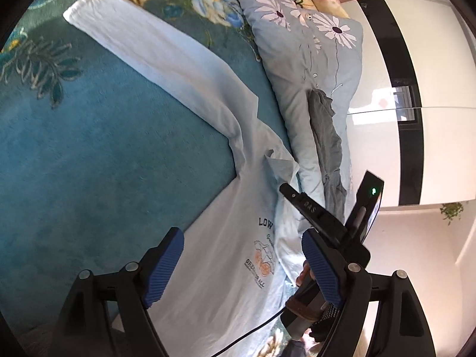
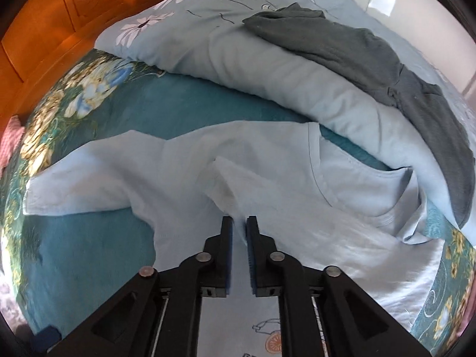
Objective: Fold clothes
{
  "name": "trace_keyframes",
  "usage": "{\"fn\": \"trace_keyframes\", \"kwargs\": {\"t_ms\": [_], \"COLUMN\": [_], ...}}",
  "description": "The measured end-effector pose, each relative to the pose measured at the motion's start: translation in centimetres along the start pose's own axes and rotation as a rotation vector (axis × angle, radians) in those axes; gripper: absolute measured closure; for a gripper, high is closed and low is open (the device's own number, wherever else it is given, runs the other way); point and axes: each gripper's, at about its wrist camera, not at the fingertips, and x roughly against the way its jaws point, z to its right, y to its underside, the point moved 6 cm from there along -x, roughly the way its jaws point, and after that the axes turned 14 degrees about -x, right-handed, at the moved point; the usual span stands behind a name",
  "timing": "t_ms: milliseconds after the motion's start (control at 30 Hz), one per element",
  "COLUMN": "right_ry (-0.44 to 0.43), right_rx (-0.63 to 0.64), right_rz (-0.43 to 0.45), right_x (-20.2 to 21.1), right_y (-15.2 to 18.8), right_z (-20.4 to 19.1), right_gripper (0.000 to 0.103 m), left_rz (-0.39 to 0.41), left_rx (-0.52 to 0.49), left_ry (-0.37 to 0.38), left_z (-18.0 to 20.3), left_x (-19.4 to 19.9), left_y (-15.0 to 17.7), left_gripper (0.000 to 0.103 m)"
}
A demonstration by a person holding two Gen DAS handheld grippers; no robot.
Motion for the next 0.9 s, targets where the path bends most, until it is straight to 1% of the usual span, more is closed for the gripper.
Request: {"fn": "trace_keyframes", "kwargs": {"t_ms": [33,67,100,233,367,433,533,600,633,767,900], "right_ry": [-0.024,-0.051,-0.077,-0.112,-0.149,-0.168,-0.204,-0.238,-0.235,-0.196,-0.182], "right_rx": [-0.007,-0.020,-0.033,-0.056,-0.174,-0.203,-0.178,-0.150,-0.141,-0.182,-0.243], "right_rz": [-0.011,-0.028,-0.046,-0.043,-0.071,-0.108,-0.178,-0.200,-0.181,-0.108,-0.124], "right_x": [0.2,0.3,0.4,0.6,-1.3,-2.7,-3.9,-3.9,-3.6,-2.5,-2.9], "right_y": [0.0,0.0,0.0,-0.1,-0.1,0.3,1.3,1.6,1.3,-0.4,-1.2], "right_z": [0.3,0.4,0.6,0.4,-0.1,-0.8,-2.4,-3.4,-3.5,-2.3,-1.6], "right_gripper": [0.083,0.068,0.058,0.058,0.058,0.058,0.058,0.058,0.058,0.058,0.058], "left_rz": [-0.002,-0.004,-0.007,-0.020,-0.016,-0.018,-0.020,-0.021,-0.021,-0.022,0.000], "left_rx": [0.007,0.014,0.022,0.048,0.048,0.048,0.051,0.056,0.059,0.065,0.077], "left_ry": [0.006,0.011,0.017,0.034,0.040,0.044,0.052,0.060,0.063,0.071,0.069], "left_z": [-0.1,-0.1,-0.1,0.0,-0.2,-0.3,-0.4,-0.5,-0.6,-0.6,-0.9], "left_x": [-0.1,-0.2,-0.4,-0.8,-1.1,-1.2,-1.2,-1.2,-1.2,-1.3,-0.6], "left_y": [0.0,0.0,-0.1,-0.2,-0.2,-0.2,-0.3,-0.2,-0.3,-0.2,-0.8], "left_gripper": [0.017,0.017,0.017,0.016,0.016,0.015,0.015,0.015,0.015,0.014,0.014]}}
